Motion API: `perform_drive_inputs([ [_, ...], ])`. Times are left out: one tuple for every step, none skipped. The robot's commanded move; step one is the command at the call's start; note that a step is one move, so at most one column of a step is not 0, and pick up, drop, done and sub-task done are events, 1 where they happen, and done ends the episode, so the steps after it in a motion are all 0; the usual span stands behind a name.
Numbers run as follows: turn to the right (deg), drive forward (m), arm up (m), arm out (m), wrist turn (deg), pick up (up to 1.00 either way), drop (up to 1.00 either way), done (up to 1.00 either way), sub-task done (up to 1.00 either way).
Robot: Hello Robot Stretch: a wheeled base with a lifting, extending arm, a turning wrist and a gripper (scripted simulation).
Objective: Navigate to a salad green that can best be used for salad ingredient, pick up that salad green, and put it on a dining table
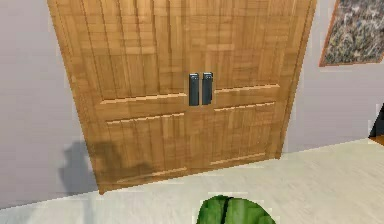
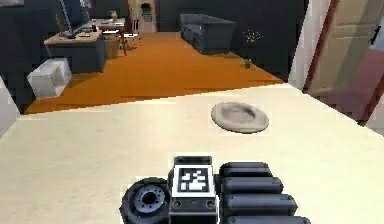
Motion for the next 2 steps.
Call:
perform_drive_inputs([
  [-30.0, 0.00, 0.00, 0.00, 0.0, 0.00, 0.00, 0.00, 0.00],
  [45.0, 0.00, 0.00, 0.00, 0.0, 0.00, 0.00, 0.00, 0.00],
])
